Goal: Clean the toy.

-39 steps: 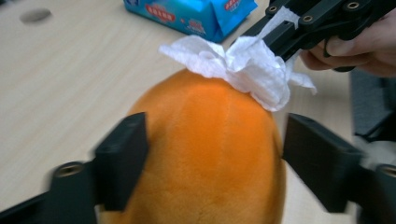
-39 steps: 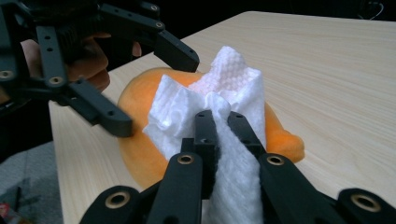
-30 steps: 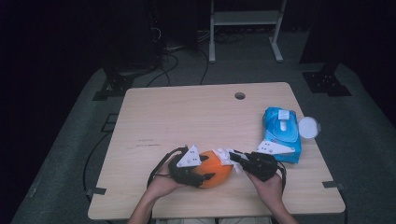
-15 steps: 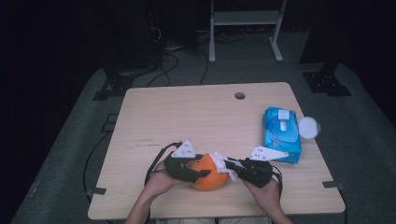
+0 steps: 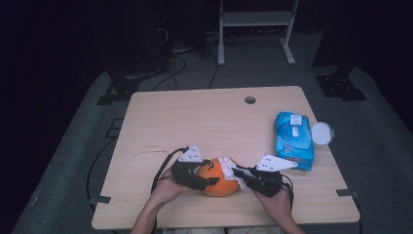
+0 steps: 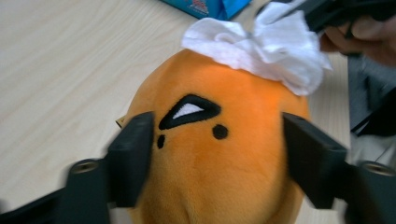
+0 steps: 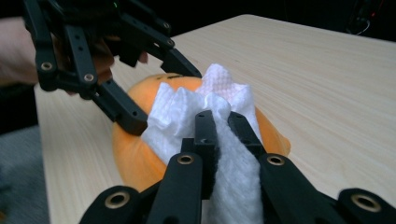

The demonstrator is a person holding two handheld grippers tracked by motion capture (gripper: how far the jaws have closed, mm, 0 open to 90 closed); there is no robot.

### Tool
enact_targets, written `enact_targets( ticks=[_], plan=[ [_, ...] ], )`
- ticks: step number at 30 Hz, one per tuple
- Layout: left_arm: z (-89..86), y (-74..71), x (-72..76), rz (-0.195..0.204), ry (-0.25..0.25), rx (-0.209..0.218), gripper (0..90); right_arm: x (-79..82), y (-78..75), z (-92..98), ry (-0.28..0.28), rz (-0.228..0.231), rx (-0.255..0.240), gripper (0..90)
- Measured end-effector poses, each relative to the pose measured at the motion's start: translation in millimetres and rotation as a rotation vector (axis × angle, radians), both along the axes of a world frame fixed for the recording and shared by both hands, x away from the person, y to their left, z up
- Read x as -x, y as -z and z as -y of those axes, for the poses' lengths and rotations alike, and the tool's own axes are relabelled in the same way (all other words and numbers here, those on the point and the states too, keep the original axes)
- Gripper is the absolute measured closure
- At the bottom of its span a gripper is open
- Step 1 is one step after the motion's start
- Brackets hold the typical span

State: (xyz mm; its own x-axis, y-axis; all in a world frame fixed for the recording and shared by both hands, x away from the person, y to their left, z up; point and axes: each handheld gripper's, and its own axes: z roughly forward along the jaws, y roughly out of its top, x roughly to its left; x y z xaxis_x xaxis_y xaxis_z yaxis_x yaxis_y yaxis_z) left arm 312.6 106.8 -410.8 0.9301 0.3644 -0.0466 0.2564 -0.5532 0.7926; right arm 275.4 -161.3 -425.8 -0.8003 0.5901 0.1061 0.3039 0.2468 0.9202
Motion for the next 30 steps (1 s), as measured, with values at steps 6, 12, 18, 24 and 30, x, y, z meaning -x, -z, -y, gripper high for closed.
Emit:
enact_targets(
  ticks=[6, 12, 18, 24, 30],
  plan=[
    [-3.3, 2.4, -3.2, -0.034, 0.005, 0.025, 30.6, -14.7, 10.3, 21.2, 0.074, -0.074, -0.033, 82.9],
    [-2.0, 7.3, -10.1, -0.135, -0.031, 0.035, 12.9, -7.0, 3.2, 10.7, 0.033, -0.059, -0.042, 82.8],
    [1.0, -4.8, 4.2, 0.106, -0.015, 0.004, 39.1, -10.2, 5.0, 14.7, 0.058, -0.05, -0.002, 82.9],
    [-7.3, 0.1, -9.2, -0.066, -0.073, 0.037, 13.3, -13.0, 12.3, 14.9, 0.055, -0.106, -0.015, 82.8],
    [-10.9, 1.6, -5.7, -0.046, -0.067, 0.016, 29.2, -1.1, 5.8, -1.7, -0.018, -0.056, 0.006, 82.7]
  ],
)
